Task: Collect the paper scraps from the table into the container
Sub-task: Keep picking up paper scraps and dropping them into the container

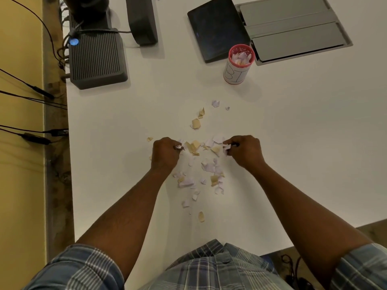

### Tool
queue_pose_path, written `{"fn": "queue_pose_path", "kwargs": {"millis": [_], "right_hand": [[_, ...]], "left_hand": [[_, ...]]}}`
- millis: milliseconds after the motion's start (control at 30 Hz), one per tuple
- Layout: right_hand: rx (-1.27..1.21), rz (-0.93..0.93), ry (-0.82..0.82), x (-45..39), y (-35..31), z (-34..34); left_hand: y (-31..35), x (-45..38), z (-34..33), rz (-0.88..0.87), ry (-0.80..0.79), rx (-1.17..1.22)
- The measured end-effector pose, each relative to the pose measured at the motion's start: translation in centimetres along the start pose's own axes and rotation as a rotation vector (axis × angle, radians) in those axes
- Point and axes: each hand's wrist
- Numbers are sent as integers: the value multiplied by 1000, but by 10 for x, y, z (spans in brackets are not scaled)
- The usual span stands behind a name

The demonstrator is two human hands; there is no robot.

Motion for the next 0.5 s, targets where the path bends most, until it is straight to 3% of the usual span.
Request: {"fn": "queue_pose_path", "kwargs": {"millis": [233,500], "right_hand": [[-176,-96,134,-58,-28,32],[-1,93,339,-176,-75,63]], "left_hand": [[0,-12,-2,61,-4,41],[-8,-13,-11,71,-32,58]]}}
Point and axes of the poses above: each hand's wrist, its own x-axis away from the middle knuckle, its own z-axis out of the back of the hand, y = z × x, and after that the axes turned 15 degrees about y, right-handed
